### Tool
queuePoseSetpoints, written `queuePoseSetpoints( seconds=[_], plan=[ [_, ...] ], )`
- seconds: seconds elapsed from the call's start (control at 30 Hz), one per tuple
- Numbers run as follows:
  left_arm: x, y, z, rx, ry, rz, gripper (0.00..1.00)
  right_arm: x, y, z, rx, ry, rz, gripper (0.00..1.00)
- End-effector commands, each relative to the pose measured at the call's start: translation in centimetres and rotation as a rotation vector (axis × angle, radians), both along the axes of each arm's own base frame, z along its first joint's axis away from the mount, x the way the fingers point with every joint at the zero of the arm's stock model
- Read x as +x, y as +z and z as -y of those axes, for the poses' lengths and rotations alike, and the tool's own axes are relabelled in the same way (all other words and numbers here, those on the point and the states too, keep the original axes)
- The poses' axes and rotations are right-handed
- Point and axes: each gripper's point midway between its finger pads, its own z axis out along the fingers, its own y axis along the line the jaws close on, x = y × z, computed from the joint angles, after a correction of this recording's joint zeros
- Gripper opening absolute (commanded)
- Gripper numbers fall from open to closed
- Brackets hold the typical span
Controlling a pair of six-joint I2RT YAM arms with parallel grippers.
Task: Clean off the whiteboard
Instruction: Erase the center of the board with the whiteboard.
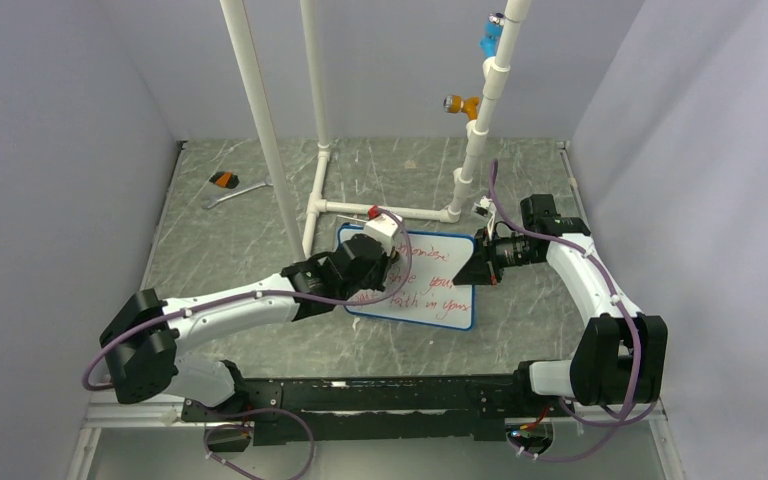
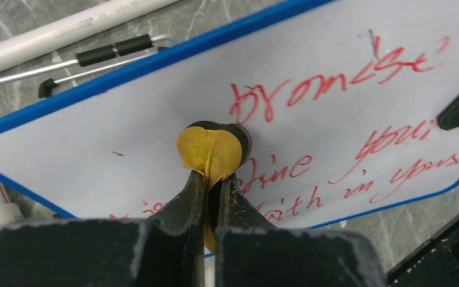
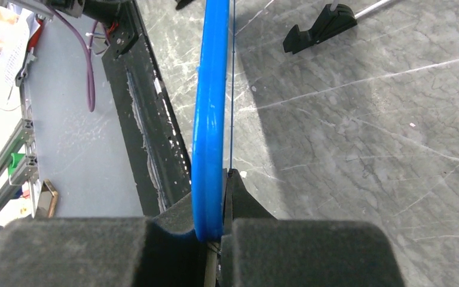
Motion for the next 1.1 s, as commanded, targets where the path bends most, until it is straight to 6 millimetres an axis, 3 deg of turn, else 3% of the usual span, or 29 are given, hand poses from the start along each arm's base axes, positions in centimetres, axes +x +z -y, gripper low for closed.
queuePoseSetpoints(
  seconds=[0.0, 0.13, 0.37, 0.47, 0.6, 0.83, 0.93, 1.07],
  plan=[
    [3.0, 2.0, -3.3, -0.029, 0.118, 0.047, 0.0, 0.0, 0.9, -0.3, 0.006, 0.042, 0.057, 0.0],
    [2.2, 2.4, -2.5, -0.068, 0.076, 0.033, 0.0, -0.1, 0.8, -0.3, 0.005, 0.042, 0.052, 0.0],
    [-1.3, 1.7, 2.8, -0.074, -0.035, 0.004, 0.0, 0.1, 0.8, -0.3, 0.005, 0.04, 0.05, 0.0],
    [-1.8, 0.8, 3.7, -0.061, -0.037, -0.011, 0.0, 0.0, 0.8, -0.3, 0.006, 0.041, 0.05, 0.0],
    [-0.9, 0.4, 2.6, -0.022, 0.007, 0.013, 0.0, 0.0, 0.8, -0.3, 0.007, 0.043, 0.051, 0.0],
    [2.2, 1.4, -1.8, -0.026, 0.113, 0.035, 0.0, -0.1, 0.9, -0.3, 0.008, 0.043, 0.057, 0.0],
    [2.3, 1.8, -1.9, -0.03, 0.109, 0.037, 0.0, 0.0, 0.9, -0.3, 0.007, 0.042, 0.055, 0.0],
    [1.2, 1.8, -0.4, -0.057, 0.055, 0.021, 0.0, 0.0, 0.8, -0.3, 0.007, 0.042, 0.052, 0.0]
  ],
)
